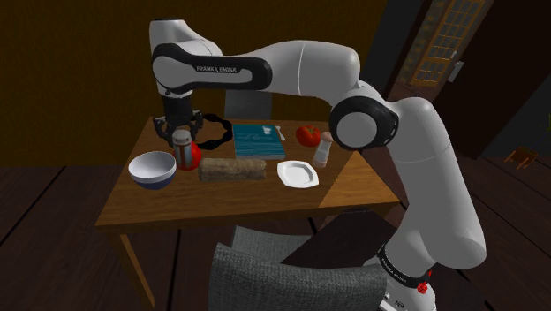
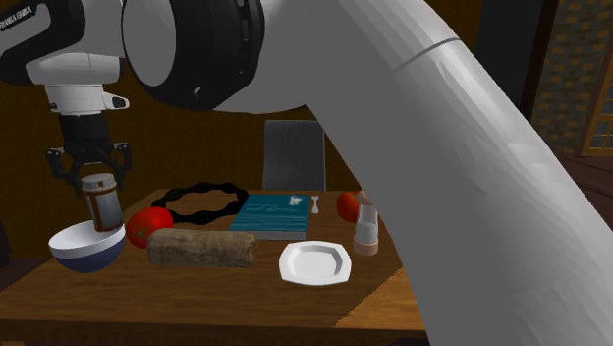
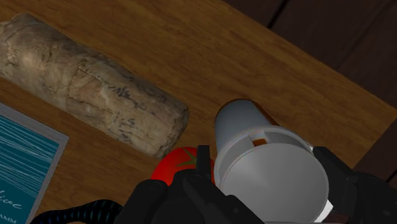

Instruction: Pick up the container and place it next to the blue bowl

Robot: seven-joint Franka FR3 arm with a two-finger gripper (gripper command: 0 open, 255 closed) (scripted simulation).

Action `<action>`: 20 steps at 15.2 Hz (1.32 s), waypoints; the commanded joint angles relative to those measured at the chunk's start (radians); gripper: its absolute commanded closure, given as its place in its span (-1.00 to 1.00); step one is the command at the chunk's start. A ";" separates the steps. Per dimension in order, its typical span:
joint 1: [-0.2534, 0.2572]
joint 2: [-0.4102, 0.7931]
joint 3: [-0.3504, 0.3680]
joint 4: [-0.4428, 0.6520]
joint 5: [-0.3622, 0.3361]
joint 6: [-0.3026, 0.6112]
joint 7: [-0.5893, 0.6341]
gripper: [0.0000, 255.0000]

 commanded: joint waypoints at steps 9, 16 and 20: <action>-0.005 -0.004 -0.001 -0.140 -0.001 0.137 0.002 1.00; -0.006 0.017 -0.002 -0.199 -0.003 0.217 0.004 1.00; -0.006 0.034 -0.003 -0.226 -0.004 0.260 0.005 1.00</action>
